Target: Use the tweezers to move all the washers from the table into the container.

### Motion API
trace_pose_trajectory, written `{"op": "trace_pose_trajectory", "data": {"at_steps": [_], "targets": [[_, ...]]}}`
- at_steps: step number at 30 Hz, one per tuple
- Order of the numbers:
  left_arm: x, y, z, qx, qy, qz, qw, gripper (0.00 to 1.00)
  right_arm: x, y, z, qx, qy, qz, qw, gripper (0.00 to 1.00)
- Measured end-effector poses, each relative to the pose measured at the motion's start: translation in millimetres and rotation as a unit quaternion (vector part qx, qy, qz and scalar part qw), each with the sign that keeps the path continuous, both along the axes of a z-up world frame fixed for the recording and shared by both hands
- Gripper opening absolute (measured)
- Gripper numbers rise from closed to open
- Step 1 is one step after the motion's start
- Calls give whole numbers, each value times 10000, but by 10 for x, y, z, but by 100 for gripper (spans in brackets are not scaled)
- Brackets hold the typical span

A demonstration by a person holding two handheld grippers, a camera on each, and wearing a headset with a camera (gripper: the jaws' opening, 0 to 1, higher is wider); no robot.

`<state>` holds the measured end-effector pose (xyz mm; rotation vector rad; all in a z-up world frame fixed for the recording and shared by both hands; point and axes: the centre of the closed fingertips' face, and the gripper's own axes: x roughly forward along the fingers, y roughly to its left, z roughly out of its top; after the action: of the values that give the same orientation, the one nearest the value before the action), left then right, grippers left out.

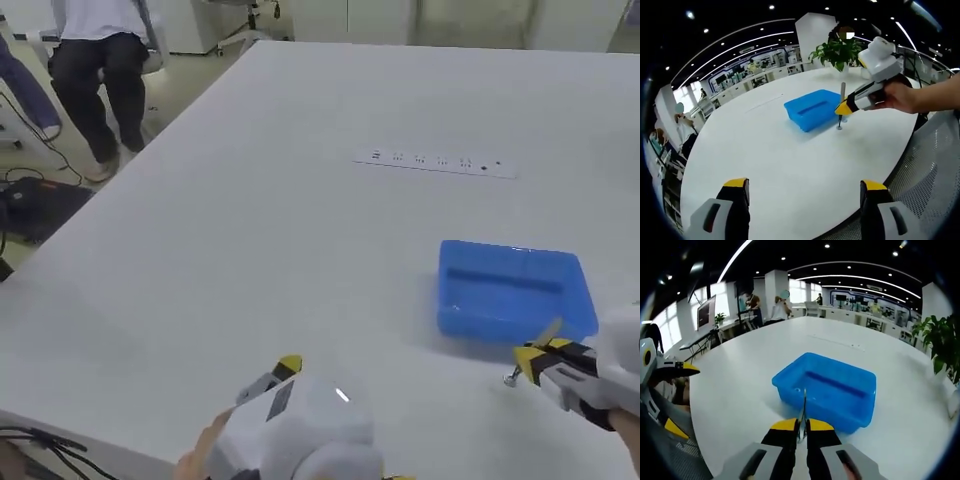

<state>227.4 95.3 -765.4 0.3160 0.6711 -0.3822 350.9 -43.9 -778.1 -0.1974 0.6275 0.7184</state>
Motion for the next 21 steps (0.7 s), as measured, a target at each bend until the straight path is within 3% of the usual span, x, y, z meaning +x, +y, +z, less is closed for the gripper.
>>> {"op": "trace_pose_trajectory", "data": {"at_steps": [12,21], "targets": [[4,5,0,51,-33,15,10000,93,3,13,303,221,-140,8,9997,3],[21,34,6,115,-100,68,9999,91,44,0,522,637,-157,-152,9977,3]]}}
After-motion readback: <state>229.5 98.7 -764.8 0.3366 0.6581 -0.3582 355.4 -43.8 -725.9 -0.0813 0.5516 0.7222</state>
